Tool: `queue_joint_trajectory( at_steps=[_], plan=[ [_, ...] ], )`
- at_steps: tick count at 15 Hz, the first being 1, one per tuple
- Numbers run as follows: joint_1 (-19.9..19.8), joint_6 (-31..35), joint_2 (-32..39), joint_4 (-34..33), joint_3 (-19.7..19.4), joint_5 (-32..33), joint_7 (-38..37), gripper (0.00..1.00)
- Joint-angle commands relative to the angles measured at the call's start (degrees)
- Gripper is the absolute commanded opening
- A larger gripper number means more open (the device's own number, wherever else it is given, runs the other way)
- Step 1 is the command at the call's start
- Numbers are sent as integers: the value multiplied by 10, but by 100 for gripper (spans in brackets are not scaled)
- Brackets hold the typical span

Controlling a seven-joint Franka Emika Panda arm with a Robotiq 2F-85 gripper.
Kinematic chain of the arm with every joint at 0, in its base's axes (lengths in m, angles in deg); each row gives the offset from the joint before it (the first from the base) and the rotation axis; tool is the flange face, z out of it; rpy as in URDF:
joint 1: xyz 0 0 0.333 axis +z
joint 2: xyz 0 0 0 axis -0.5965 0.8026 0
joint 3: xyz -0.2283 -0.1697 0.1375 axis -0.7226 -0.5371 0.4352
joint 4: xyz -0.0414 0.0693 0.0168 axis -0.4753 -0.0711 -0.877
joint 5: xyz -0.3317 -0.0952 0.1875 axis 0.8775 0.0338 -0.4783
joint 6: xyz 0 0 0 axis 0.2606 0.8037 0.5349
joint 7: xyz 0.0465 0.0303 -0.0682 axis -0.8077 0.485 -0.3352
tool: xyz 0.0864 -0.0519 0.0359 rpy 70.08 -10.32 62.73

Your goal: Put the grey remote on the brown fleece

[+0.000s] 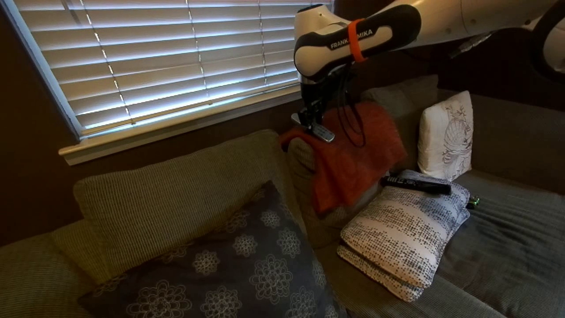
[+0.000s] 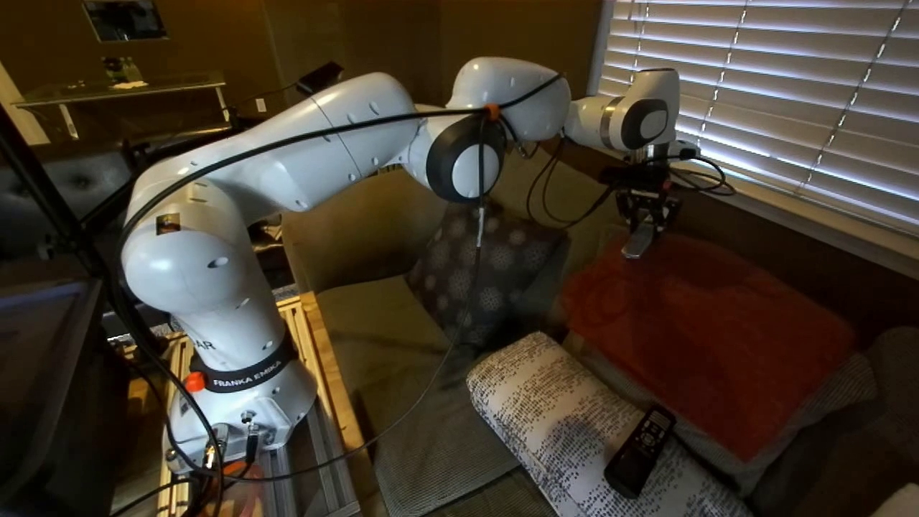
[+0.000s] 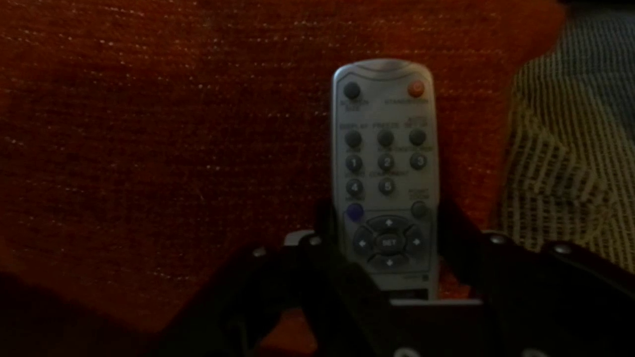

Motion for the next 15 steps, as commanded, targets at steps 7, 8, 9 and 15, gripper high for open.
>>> queue_joint_trajectory(
  at_steps=[7, 8, 9, 15],
  plan=[
    [2, -18, 38, -58, -3, 1, 4, 84],
    [2, -19, 38, -58, -3, 0, 3, 92],
    [2, -19, 37, -58, -2, 0, 4, 98],
    [2, -19, 31, -54, 2, -4, 7, 100]
  ],
)
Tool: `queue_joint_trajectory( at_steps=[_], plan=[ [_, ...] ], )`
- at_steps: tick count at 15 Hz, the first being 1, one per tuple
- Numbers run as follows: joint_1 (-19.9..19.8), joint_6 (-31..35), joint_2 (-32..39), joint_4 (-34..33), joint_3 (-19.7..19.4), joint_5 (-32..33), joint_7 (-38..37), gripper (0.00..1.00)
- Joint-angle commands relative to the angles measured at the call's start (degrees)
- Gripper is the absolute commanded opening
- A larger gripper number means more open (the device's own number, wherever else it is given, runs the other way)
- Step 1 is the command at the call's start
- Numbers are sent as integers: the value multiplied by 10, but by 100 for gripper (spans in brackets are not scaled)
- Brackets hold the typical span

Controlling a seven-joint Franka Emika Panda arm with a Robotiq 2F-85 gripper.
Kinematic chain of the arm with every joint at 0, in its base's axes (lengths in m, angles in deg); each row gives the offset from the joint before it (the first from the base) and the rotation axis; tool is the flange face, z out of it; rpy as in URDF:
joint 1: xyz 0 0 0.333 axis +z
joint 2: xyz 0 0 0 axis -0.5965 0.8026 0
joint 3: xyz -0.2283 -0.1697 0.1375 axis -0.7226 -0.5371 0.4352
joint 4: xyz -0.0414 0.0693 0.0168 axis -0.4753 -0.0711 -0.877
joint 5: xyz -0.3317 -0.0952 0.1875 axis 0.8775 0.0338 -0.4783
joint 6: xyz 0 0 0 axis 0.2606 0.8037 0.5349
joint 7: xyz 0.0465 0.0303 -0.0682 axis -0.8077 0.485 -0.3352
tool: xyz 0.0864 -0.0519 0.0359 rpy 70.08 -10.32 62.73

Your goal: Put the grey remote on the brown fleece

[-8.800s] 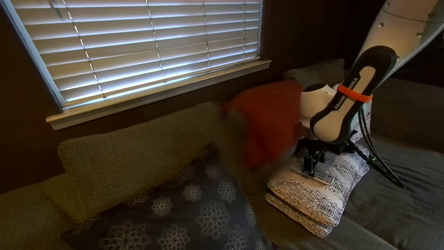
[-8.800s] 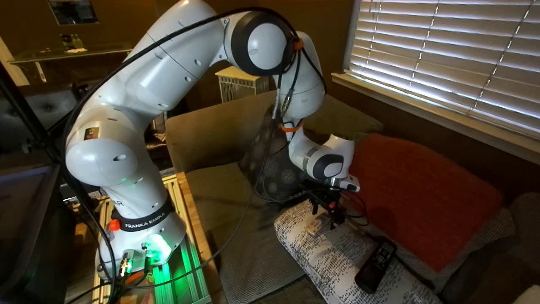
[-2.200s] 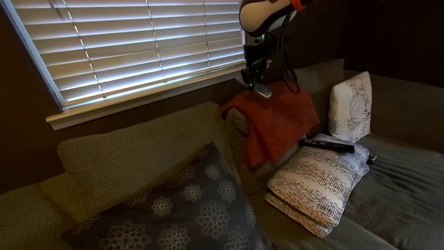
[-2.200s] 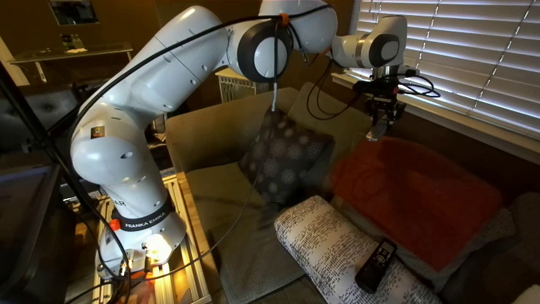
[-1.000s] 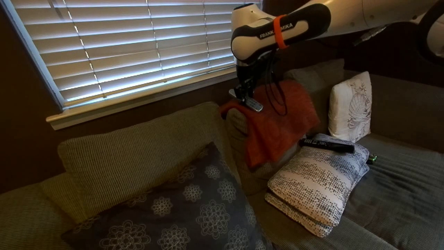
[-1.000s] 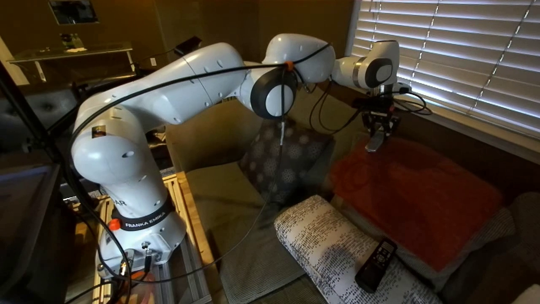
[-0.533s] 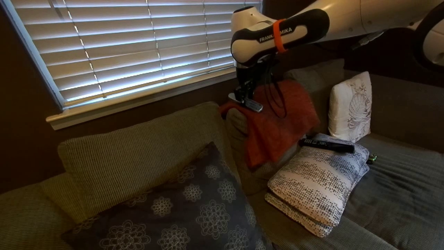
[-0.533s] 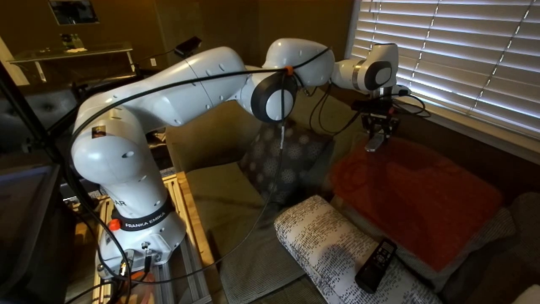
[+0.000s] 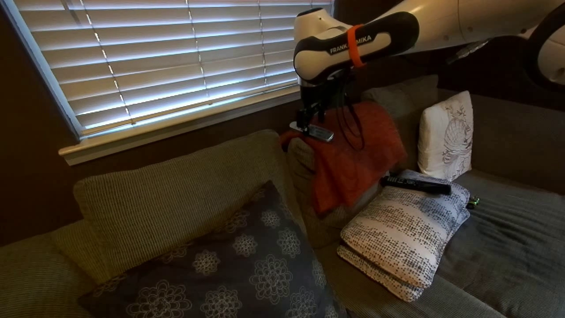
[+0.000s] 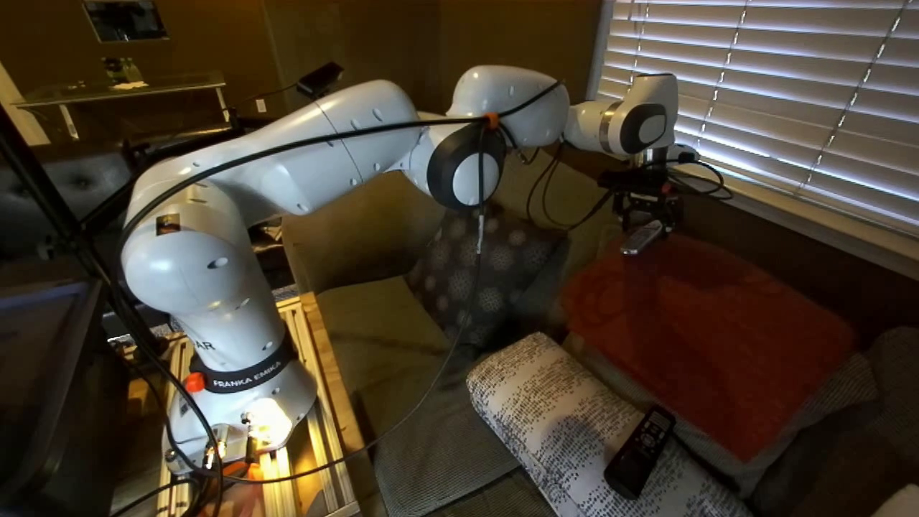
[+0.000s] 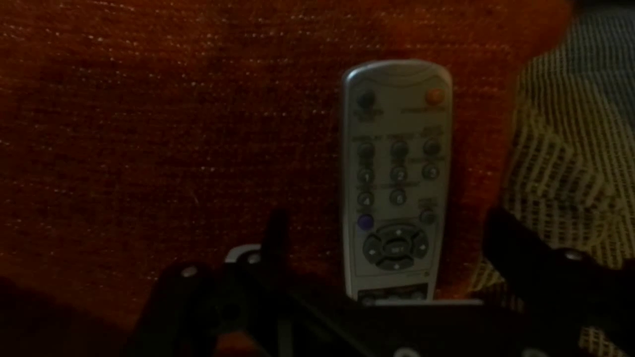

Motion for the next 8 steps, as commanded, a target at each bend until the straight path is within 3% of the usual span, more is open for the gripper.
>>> queue_joint_trajectory(
  at_steps=[1, 8],
  plan=[
    [1, -16, 10, -31, 5, -5, 8, 100],
    [-7, -10, -15, -29, 20, -12, 6, 100]
  ],
)
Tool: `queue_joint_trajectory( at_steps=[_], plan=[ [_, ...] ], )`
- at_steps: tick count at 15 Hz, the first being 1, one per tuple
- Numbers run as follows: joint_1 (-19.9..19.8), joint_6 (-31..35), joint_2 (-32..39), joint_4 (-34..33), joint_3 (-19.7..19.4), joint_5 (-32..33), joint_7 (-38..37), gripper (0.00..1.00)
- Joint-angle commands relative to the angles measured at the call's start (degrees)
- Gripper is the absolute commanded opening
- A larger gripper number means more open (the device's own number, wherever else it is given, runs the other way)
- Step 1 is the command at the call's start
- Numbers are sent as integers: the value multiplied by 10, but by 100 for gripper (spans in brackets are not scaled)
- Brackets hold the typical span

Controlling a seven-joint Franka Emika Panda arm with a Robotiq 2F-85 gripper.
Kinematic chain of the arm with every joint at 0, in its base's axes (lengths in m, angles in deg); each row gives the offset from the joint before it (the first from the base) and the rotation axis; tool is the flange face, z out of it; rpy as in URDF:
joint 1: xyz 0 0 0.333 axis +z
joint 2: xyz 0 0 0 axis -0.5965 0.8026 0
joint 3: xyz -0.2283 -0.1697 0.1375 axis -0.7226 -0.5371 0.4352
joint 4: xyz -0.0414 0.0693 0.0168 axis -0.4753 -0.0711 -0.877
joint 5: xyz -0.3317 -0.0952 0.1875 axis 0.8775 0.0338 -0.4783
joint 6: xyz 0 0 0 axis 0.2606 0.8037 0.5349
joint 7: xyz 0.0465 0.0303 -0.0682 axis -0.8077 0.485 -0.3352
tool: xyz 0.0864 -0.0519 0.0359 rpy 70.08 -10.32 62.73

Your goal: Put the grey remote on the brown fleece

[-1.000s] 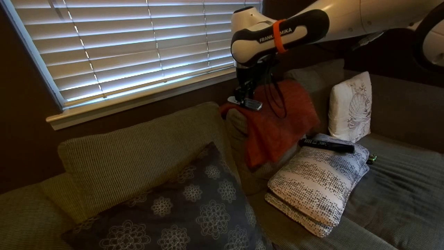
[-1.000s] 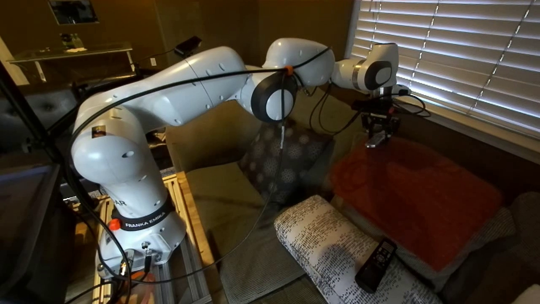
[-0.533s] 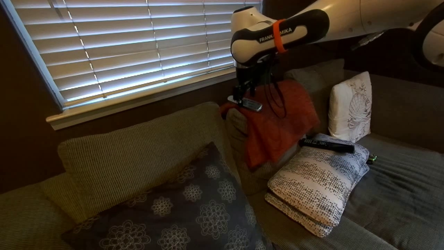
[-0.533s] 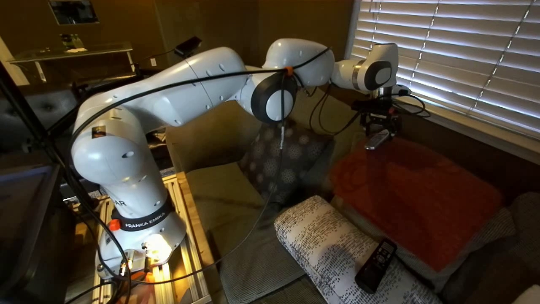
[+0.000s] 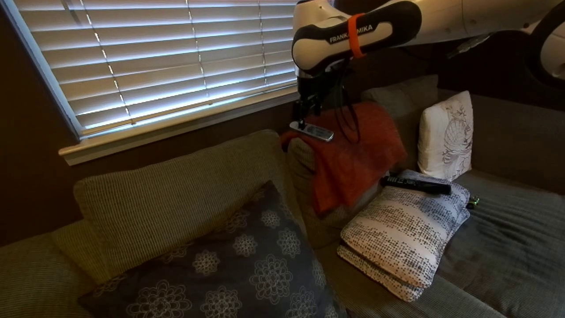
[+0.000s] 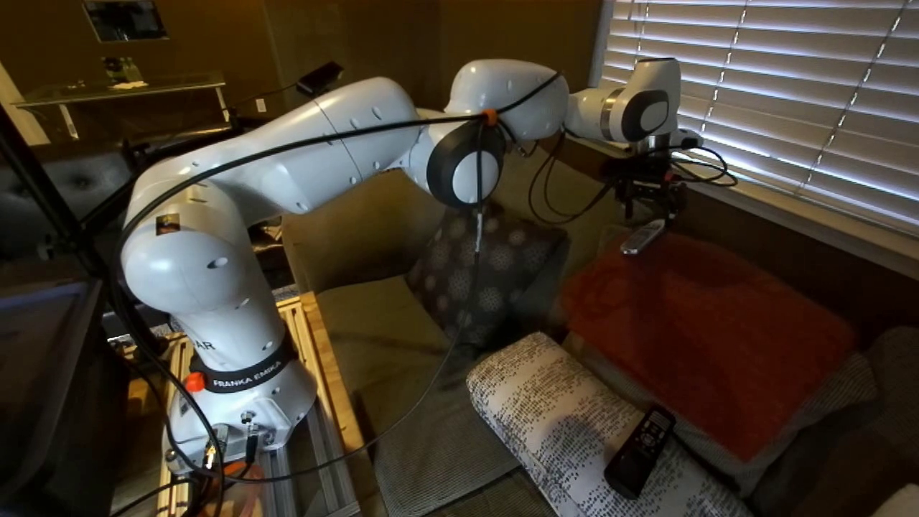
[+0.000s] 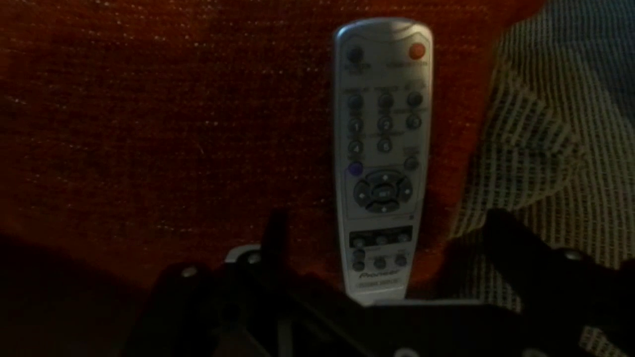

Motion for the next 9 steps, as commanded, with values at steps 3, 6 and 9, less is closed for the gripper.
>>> queue_joint_trajectory(
  at_steps=[3, 6, 9],
  plan=[
    [-11, -11, -15, -10, 13, -13, 6, 100],
    [-16, -12, -23, -6, 18, -17, 1, 100],
    [-12, 0, -16, -7, 10, -6, 0, 100]
  ],
)
